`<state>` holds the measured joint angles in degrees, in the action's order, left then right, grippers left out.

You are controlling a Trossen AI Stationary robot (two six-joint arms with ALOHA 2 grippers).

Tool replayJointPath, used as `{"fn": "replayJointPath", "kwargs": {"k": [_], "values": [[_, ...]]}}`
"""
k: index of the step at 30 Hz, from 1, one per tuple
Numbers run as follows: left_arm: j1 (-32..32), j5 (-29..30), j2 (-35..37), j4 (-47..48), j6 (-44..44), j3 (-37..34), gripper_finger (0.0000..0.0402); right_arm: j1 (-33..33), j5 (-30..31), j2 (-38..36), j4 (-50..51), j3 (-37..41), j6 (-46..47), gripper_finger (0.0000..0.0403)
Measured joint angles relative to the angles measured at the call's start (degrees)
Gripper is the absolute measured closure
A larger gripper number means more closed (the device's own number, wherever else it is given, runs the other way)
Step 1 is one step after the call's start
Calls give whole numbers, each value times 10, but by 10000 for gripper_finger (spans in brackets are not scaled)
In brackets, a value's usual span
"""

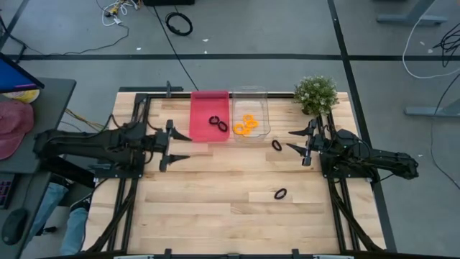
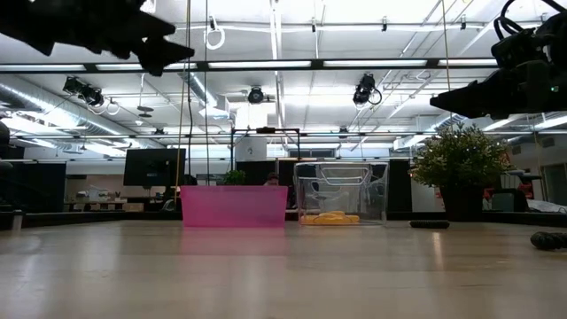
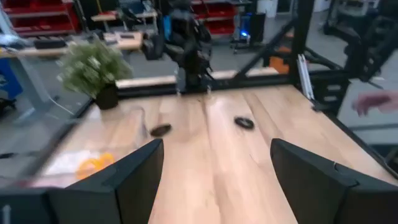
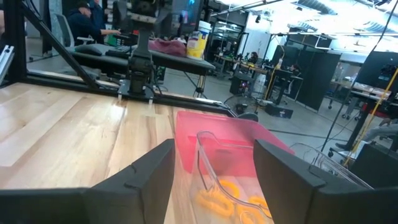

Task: Sort spring keychains
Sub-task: Put the black spring keychain into the red bin

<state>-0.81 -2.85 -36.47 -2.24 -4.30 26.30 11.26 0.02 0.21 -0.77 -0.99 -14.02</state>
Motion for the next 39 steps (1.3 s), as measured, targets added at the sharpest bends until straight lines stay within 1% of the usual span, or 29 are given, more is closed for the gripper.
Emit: {"fn": "replayJointPath", "kwargs": {"k": [3, 8, 10, 16, 19, 21, 24, 29, 34, 39], "values": [[16, 5, 3, -44, -6, -37, 103, 0, 0, 0, 0, 0, 0, 182], [42, 22, 3, -196, -12, -110, 103, 0, 0, 0, 0, 0, 0, 182], [47, 22, 4, -221, -17, -126, 103, 0, 0, 0, 0, 0, 0, 182], [50, -4, 49, -140, -16, -134, 103, 0, 0, 0, 0, 0, 0, 182], [56, -47, 75, -143, -5, -137, 103, 0, 0, 0, 0, 0, 0, 182], [69, -60, 94, -143, -4, -140, 103, 0, 0, 0, 0, 0, 0, 182], [89, -43, 130, -145, -5, -155, 103, 0, 0, 0, 0, 0, 0, 182], [109, 26, 210, -144, 2, -191, 103, 0, 0, 0, 0, 0, 0, 182], [115, 30, 287, -136, -7, -212, 103, 0, 0, 0, 0, 0, 0, 182], [114, 31, 364, -68, -11, -212, 103, 0, 0, 0, 0, 0, 0, 182]]}}
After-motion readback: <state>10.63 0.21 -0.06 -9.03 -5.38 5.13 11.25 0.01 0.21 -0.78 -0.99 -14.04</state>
